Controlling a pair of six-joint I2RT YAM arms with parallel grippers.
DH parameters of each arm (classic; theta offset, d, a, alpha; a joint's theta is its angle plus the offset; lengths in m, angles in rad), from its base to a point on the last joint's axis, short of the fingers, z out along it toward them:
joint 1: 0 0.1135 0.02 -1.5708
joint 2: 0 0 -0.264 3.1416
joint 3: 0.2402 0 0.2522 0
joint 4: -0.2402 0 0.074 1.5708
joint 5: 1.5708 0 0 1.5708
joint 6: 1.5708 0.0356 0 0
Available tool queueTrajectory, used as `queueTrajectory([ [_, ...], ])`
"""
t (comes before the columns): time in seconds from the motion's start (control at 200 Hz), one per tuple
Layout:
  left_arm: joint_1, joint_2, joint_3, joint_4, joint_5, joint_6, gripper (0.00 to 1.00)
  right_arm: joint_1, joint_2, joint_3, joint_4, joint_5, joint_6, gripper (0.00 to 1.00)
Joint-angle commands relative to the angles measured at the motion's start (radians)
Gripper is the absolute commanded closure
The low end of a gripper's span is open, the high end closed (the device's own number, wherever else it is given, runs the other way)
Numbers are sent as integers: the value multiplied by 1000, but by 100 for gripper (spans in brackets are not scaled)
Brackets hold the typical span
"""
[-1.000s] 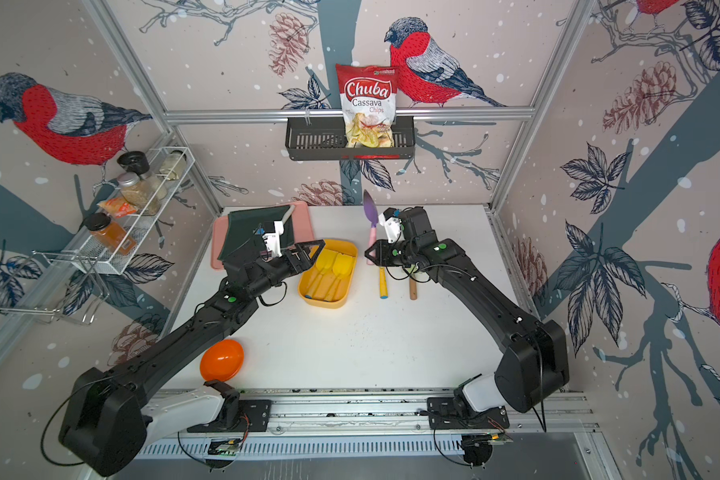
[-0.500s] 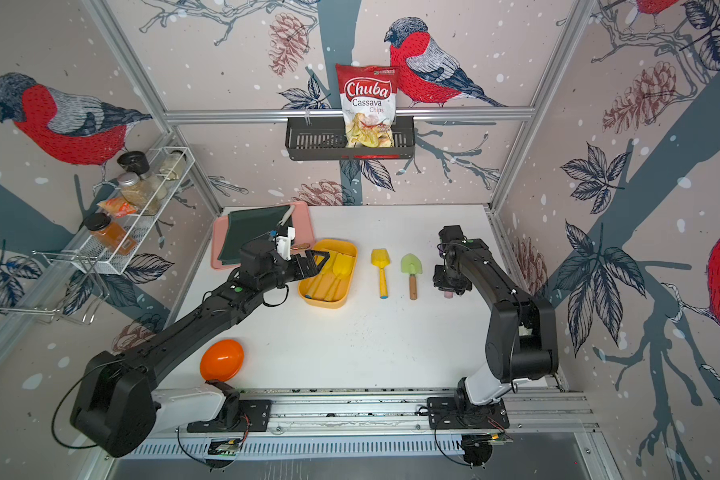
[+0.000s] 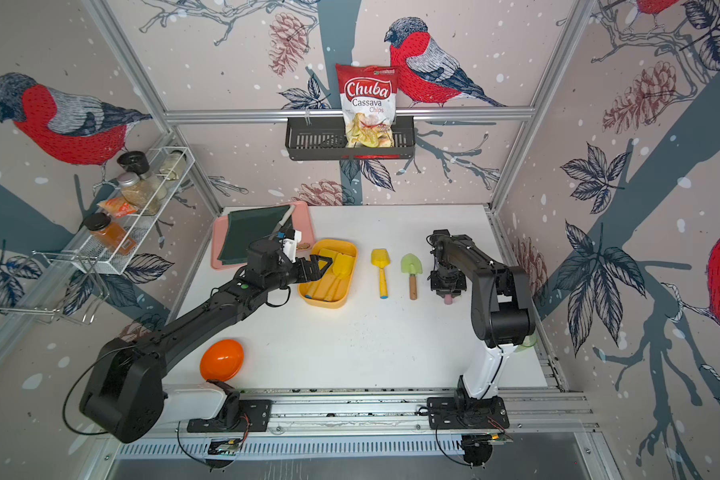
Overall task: Take the shovel out of the storage box
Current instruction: Place the shovel at the center of the board.
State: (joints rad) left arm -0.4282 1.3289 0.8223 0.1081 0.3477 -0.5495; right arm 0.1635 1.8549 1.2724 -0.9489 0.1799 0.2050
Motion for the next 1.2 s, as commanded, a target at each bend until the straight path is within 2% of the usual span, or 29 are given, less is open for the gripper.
queueTrajectory([
  [0.0, 5, 11, 14, -13, 13, 41, 2, 1, 29, 20, -20, 23, -4, 93],
  [0.315, 8, 30, 11, -10, 21, 53, 2, 2, 105, 52, -37, 23, -5, 89],
  [0.41, 8, 37, 12, -10, 22, 54, 2, 6, 106, 47, -37, 25, 0, 81],
  [0.545, 8, 53, 17, -7, 32, 53, 2, 8, 95, 41, -30, 24, 3, 62],
  [0.77, 8, 78, 34, -11, 41, 45, 2, 10, 86, 39, -31, 29, 7, 54],
  [0.815, 8, 84, 44, -36, 19, 46, 2, 11, 83, 40, -37, 32, 12, 52],
  [0.89, 8, 103, 68, -91, -22, 53, 2, 22, 61, 43, -50, 41, 26, 42],
  [0.945, 6, 131, 97, -138, -48, 67, 2, 32, 33, 42, -54, 49, 33, 38],
  [1.061, -18, 214, 170, -273, -140, 114, 7, 56, -43, 42, -58, 48, 54, 36],
  [1.196, -70, 339, 324, -456, -269, 165, 14, 89, -129, 41, -59, 47, 71, 35],
])
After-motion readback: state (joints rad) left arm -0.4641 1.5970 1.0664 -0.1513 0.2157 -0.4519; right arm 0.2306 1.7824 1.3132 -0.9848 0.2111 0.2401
